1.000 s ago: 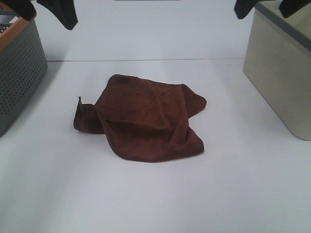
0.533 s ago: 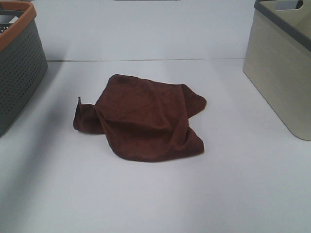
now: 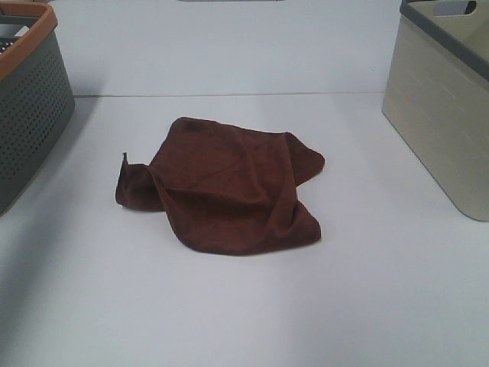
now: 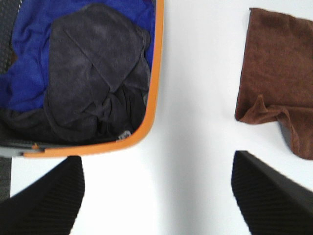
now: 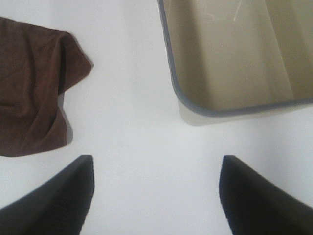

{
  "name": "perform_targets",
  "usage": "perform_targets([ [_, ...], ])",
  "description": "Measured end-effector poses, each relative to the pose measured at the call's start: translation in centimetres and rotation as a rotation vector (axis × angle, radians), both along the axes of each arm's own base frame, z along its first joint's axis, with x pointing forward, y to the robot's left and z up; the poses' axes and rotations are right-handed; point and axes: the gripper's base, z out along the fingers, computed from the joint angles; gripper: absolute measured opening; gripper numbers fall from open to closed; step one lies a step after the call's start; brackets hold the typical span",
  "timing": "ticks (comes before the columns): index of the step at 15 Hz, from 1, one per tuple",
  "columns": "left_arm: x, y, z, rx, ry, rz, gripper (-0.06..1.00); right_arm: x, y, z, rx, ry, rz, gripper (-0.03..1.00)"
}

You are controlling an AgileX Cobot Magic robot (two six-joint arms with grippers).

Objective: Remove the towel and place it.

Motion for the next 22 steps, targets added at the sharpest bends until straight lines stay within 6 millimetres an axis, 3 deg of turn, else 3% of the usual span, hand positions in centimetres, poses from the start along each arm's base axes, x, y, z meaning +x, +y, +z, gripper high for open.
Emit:
perform_targets([
  [4, -6.6, -0.4, -2.9, 0.009, 0.051, -0.009, 0.78, -7.2, 0.2, -3.2, -0.023, -0.006, -0.007, 0.62],
  [7, -10.3, -0.2, -4.6, 0.063, 0.057, -0.004, 0.78, -10.8, 0.3, -5.3, -0.045, -0.029, -0.005, 0.62],
  [8, -13.5, 0.0, -5.9, 0.112, 0.021, 0.021, 0.78, -14.1, 0.4, -6.6, -0.074, -0.097, 0.012, 0.62],
  [11, -18.3, 0.0, -7.4, 0.154, -0.135, 0.044, 0.78, -19.1, 0.7, -7.9, -0.11, -0.264, 0.023, 0.62],
  [18, -25.6, -0.5, -10.2, 0.177, -0.42, 0.065, 0.78, -25.1, 0.8, -8.6, -0.146, -0.533, 0.003, 0.62],
  [22, -28.0, -0.2, -11.5, 0.236, -0.523, 0.093, 0.78, -24.2, 0.7, -10.0, -0.157, -0.476, -0.002, 0.62],
])
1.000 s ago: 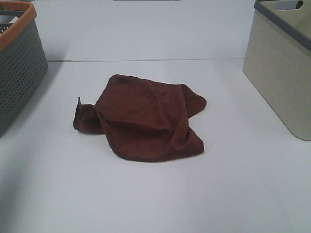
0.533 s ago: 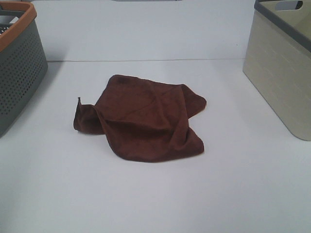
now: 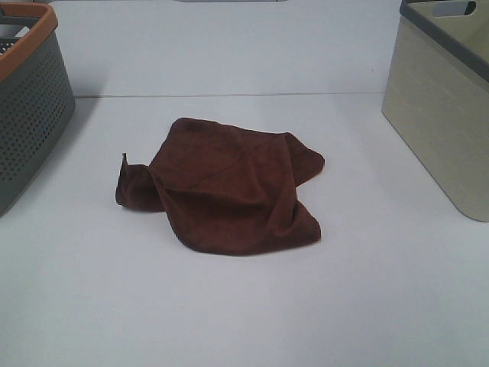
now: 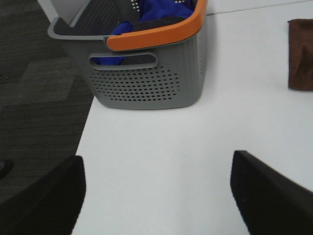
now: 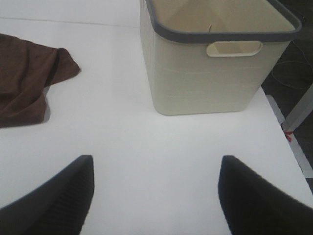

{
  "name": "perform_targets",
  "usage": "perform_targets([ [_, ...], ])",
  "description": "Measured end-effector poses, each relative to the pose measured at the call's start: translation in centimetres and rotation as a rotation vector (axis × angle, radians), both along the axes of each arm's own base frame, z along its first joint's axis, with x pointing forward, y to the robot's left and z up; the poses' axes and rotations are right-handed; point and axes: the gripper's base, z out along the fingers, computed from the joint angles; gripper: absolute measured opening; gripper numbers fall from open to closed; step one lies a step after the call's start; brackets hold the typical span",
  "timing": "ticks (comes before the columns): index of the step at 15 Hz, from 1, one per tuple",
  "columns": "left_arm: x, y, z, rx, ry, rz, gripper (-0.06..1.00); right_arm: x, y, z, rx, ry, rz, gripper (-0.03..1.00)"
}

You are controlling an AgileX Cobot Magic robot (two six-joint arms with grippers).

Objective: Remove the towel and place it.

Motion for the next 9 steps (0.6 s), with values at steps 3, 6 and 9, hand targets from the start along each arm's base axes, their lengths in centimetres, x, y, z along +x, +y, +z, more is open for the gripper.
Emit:
perform_targets([
  [3, 0.4, 0.3, 0.5, -0.003, -0.073, -0.032, 0.78, 1.9, -0.1, -3.4, 0.01, 0.128, 0.002, 0.62],
  [6, 0.5, 0.3, 0.8, -0.022, -0.108, -0.049, 0.78, 2.3, -0.1, -4.0, 0.011, 0.138, 0.002, 0.62],
  [9, 0.8, -0.3, 0.4, -0.088, -0.104, -0.089, 0.78, 2.4, -0.1, -4.1, 0.011, 0.138, 0.002, 0.62],
])
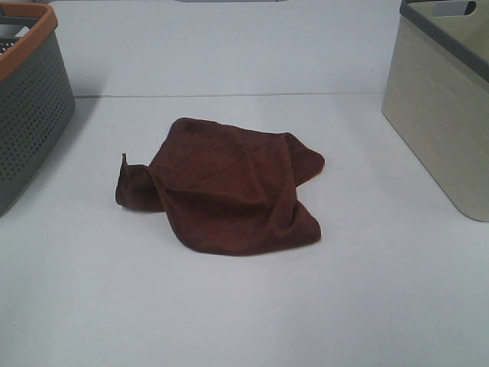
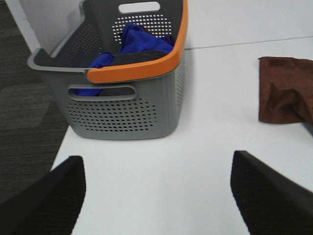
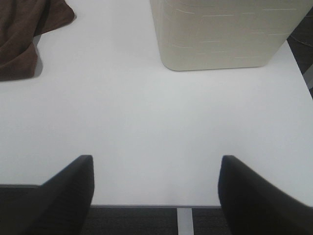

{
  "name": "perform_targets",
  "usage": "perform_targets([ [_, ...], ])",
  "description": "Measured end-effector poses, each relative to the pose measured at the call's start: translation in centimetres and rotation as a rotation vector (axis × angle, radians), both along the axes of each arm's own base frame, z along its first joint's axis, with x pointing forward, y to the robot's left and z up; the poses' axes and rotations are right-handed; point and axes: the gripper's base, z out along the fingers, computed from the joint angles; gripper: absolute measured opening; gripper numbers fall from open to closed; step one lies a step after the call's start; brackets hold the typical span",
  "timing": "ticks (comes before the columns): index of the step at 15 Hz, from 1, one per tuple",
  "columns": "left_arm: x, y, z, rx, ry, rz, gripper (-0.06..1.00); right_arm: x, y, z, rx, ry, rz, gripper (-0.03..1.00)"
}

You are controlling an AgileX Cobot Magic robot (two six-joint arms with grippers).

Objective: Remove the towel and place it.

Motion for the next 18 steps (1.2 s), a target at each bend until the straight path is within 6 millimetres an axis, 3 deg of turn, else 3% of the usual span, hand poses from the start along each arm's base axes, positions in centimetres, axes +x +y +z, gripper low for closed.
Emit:
perform_targets([
  [6, 0.7, -0.4, -1.9, 0.057, 0.09, -0.066, 0.78, 0.0, 0.0, 0.0, 0.0, 0.0, 0.0, 0.62],
  [18, 0.7, -0.4, -2.0, 0.04, 0.097, -0.068, 0.78, 0.0, 0.2, 0.0, 0.046, -0.002, 0.002, 0.62],
])
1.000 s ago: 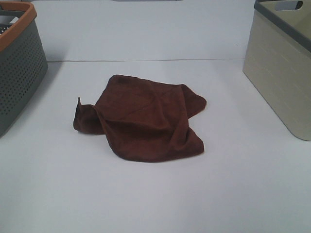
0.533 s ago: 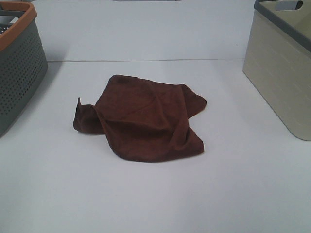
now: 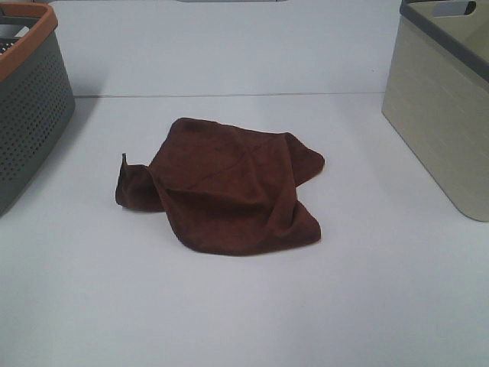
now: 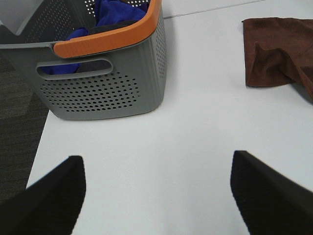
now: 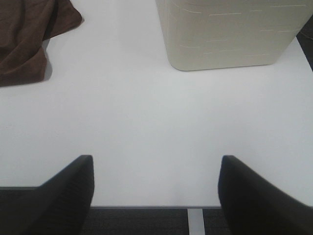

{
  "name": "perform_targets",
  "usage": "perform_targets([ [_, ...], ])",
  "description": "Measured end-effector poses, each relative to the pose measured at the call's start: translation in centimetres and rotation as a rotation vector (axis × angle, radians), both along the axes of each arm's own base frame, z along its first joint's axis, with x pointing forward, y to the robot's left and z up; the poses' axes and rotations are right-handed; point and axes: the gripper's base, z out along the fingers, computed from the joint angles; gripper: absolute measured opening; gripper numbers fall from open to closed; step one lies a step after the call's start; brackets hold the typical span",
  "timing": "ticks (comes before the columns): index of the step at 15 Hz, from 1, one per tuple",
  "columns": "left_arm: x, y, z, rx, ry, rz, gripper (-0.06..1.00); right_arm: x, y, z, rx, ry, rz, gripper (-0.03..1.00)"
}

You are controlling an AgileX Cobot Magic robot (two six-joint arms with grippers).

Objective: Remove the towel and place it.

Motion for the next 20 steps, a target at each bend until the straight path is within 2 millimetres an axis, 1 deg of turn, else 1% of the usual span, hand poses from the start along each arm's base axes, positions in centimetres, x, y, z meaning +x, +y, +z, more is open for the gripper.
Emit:
perform_targets([
  [20, 0.0, 0.0, 0.0, -0.002, 0.0, 0.001, 0.78, 0.0, 0.0, 0.0, 0.0, 0.0, 0.0, 0.62],
])
